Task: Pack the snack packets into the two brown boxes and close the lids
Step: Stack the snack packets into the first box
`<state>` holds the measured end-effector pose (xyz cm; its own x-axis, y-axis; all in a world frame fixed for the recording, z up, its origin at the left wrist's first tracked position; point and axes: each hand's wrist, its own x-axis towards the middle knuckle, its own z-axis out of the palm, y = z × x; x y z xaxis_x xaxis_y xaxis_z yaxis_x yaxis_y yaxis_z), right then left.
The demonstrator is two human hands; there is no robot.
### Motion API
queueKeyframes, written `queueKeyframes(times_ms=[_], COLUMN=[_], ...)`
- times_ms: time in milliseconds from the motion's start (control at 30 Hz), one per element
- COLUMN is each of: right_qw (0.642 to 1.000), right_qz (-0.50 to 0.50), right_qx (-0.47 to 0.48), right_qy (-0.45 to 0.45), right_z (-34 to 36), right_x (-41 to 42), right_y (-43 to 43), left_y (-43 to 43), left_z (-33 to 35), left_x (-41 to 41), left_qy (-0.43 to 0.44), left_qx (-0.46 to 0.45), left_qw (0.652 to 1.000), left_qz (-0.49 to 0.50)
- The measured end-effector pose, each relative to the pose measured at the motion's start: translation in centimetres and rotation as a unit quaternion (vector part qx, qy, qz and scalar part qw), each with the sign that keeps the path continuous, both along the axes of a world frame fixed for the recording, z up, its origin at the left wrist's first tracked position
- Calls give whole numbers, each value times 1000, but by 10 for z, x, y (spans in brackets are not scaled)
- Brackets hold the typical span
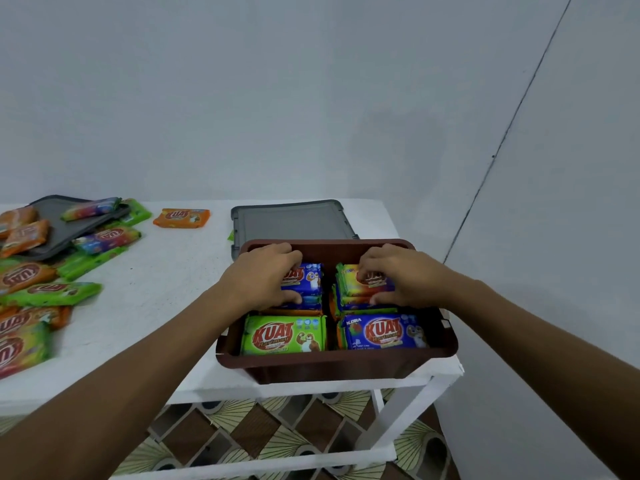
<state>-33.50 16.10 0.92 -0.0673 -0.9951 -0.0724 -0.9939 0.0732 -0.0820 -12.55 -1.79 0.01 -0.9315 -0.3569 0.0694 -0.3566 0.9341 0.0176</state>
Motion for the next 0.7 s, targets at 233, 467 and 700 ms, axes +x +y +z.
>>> queueKeyframes(times_ms=[233, 467, 700], right_qw=[998, 996, 998], right_qz=[-2, -48, -67], right_qx=[-22, 1, 15], right_qy=[67, 81, -14], right_z=[-6, -10, 9], right_x=[6, 6, 5], right_y=[-4, -9, -7], left_y=[1, 0, -10], left_z=[0, -2, 17], left_x=[1, -3, -1], left_qy=[-8, -32, -23], left_qx=[-5, -33, -29], left_qw=[1000, 999, 999], left_qz=[-4, -16, -37])
